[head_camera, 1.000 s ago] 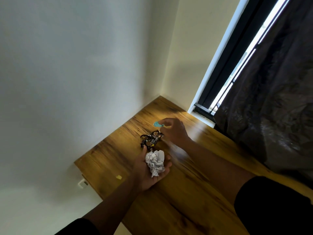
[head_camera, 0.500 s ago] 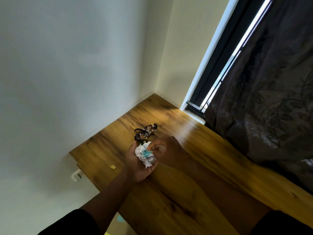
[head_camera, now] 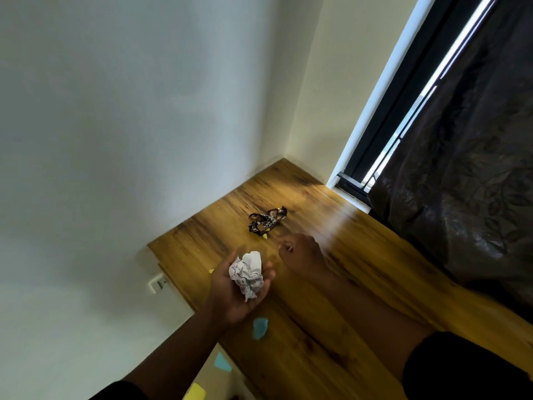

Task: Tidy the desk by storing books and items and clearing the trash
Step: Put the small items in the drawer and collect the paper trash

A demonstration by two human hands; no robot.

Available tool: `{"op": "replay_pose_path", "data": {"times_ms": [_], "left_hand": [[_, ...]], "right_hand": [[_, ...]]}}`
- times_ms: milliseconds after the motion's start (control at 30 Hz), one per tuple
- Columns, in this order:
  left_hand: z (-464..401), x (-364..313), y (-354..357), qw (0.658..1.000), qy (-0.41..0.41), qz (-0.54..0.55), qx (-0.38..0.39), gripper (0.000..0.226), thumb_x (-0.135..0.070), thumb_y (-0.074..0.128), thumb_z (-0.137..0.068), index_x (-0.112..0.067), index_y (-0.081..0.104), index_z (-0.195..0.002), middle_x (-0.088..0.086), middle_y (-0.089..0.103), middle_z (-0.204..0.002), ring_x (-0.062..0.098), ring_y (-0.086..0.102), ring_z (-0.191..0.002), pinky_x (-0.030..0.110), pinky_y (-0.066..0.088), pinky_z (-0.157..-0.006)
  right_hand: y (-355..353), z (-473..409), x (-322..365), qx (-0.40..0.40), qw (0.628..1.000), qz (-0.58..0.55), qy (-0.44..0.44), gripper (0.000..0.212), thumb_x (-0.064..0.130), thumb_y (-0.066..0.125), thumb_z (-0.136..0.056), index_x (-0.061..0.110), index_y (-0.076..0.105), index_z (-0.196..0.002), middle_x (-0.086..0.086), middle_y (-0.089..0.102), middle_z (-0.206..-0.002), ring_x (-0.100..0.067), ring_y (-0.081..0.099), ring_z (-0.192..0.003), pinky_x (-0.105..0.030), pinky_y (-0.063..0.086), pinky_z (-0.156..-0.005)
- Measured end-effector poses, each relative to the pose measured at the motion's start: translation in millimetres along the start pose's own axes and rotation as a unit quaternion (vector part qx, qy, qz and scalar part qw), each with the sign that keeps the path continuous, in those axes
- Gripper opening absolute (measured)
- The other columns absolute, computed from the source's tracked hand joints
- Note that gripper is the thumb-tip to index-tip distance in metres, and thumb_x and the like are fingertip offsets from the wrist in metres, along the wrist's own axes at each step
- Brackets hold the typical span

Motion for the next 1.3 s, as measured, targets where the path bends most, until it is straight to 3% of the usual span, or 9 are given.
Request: {"op": "replay_pose_path", "data": {"times_ms": [200,367,700,800,900,1000,1133,1233,1300], "left_hand": [[26,-19,-33,0.999,0.043,0.016,-0.003,0.063,-0.053,0.049,-0.094,-0.001,0.071,-0.121,0.022,0.069,-0.116,0.038,0.068,-0.102,0.043,0.062,-0.079],[39,-31,-46,0.996,0.082,0.014,-0.033,0.06,-0.053,0.048,-0.095,-0.005,0.068,-0.124,0.021,0.069,-0.119,0.036,0.07,-0.101,0.042,0.061,-0.082],[45,-40,-40,0.993,0.112,0.02,-0.041,0.06,-0.053,0.046,-0.097,-0.003,0.069,-0.123,0.022,0.07,-0.115,0.038,0.066,-0.106,0.044,0.059,-0.085],[44,-47,-38,0.991,0.124,0.023,-0.05,0.063,-0.054,0.045,-0.098,-0.005,0.063,-0.131,0.022,0.069,-0.118,0.038,0.065,-0.108,0.045,0.059,-0.088],[47,-54,-33,0.99,0.129,0.029,-0.049,0.062,-0.056,0.045,-0.097,-0.006,0.064,-0.129,0.02,0.069,-0.118,0.036,0.068,-0.104,0.044,0.059,-0.088],[49,-59,-32,0.989,0.135,0.041,-0.042,0.057,-0.055,0.046,-0.096,-0.011,0.064,-0.128,0.013,0.069,-0.114,0.027,0.068,-0.099,0.039,0.056,-0.09],[46,-67,-39,0.987,0.136,0.064,-0.05,0.066,-0.055,0.06,-0.087,-0.017,0.054,-0.14,0.012,0.061,-0.115,0.025,0.057,-0.104,0.036,0.025,-0.118],[52,-71,-40,0.982,0.159,0.086,-0.05,0.062,-0.055,0.05,-0.094,-0.009,0.061,-0.135,0.017,0.069,-0.117,0.032,0.07,-0.1,0.04,0.051,-0.1],[58,-72,-43,0.98,0.166,0.105,-0.042,0.064,-0.053,0.052,-0.095,-0.007,0.06,-0.139,0.021,0.067,-0.128,0.037,0.069,-0.111,0.043,0.055,-0.097]], "right_hand": [[27,-12,14,0.001,0.998,0.056,-0.042,0.027,0.028,0.062,-0.098,0.021,0.073,-0.121,-0.004,0.07,-0.124,-0.024,0.063,-0.112,-0.037,0.055,-0.084],[33,-23,21,-0.059,0.993,0.1,-0.003,0.019,0.036,0.063,-0.097,0.028,0.077,-0.107,0.002,0.071,-0.106,-0.022,0.066,-0.093,-0.029,0.049,-0.065],[45,-20,26,-0.078,0.995,0.061,0.015,0.025,0.021,0.058,-0.091,0.018,0.063,-0.066,0.004,0.061,-0.064,-0.018,0.057,-0.058,-0.032,0.042,-0.048],[45,-3,44,-0.093,0.995,-0.031,-0.024,0.01,0.026,0.07,-0.09,0.024,0.073,-0.081,0.012,0.066,-0.074,-0.007,0.061,-0.067,-0.028,0.05,-0.056],[41,13,77,-0.105,0.984,-0.11,-0.096,0.003,0.023,0.077,-0.088,0.022,0.075,-0.089,0.016,0.066,-0.082,0.0,0.063,-0.073,-0.014,0.047,-0.061],[41,27,108,-0.07,0.972,-0.146,-0.169,0.003,0.022,0.077,-0.086,0.022,0.075,-0.089,0.014,0.066,-0.086,0.0,0.062,-0.072,-0.016,0.05,-0.061],[47,37,125,-0.032,0.962,-0.084,-0.256,0.015,0.03,0.072,-0.085,0.022,0.078,-0.096,0.01,0.065,-0.097,-0.004,0.059,-0.087,-0.027,0.054,-0.067],[45,32,122,-0.033,0.965,-0.105,-0.238,0.016,0.025,0.068,-0.087,0.026,0.078,-0.099,0.013,0.065,-0.096,-0.006,0.06,-0.088,-0.025,0.053,-0.068],[44,24,116,-0.041,0.97,-0.112,-0.211,0.017,0.022,0.065,-0.09,0.028,0.078,-0.098,0.014,0.067,-0.094,-0.003,0.06,-0.084,-0.022,0.051,-0.066]]}}
Point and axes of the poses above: each hand's wrist, its own z-axis away from the middle knuckle, its own y-axis out of the palm, x = y × z, the point moved 3 cm from there along -z, towards the middle knuckle
